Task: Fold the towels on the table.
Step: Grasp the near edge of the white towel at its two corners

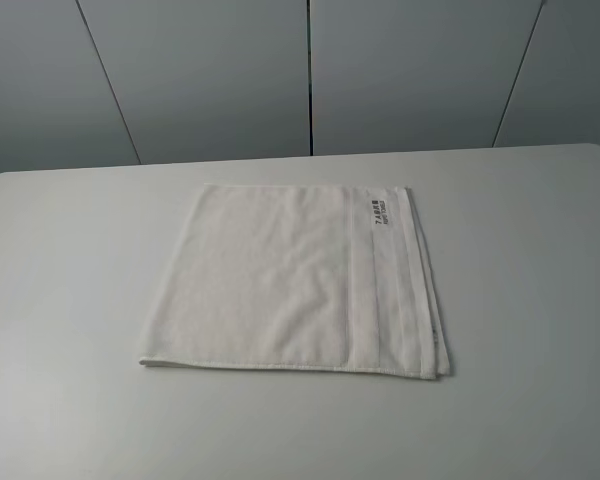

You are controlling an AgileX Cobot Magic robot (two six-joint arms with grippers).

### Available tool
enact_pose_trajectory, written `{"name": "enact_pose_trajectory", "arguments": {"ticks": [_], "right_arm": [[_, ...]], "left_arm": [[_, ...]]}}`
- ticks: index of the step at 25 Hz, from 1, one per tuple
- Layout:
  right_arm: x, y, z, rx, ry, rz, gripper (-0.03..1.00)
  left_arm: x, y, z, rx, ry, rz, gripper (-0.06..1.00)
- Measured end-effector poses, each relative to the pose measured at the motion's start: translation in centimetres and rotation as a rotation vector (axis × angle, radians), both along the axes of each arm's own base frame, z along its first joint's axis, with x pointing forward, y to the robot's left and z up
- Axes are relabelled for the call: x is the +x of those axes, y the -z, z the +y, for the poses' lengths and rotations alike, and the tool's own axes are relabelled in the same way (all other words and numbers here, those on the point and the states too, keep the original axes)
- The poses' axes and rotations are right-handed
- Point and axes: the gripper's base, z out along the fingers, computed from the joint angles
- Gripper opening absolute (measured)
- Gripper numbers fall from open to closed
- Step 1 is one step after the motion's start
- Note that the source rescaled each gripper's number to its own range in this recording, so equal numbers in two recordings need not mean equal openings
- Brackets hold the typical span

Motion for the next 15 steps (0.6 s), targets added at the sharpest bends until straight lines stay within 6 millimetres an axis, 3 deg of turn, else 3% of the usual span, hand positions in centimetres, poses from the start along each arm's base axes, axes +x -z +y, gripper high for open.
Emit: {"name": "enact_pose_trajectory", "arguments": {"ticks": [15], "right_arm": [[0.0, 0.0, 0.0, 0.0, 0.0, 0.0, 1.0]], "left_arm": [[0.0, 0.0, 0.0, -0.005, -0.003, 0.0, 1.0]]}}
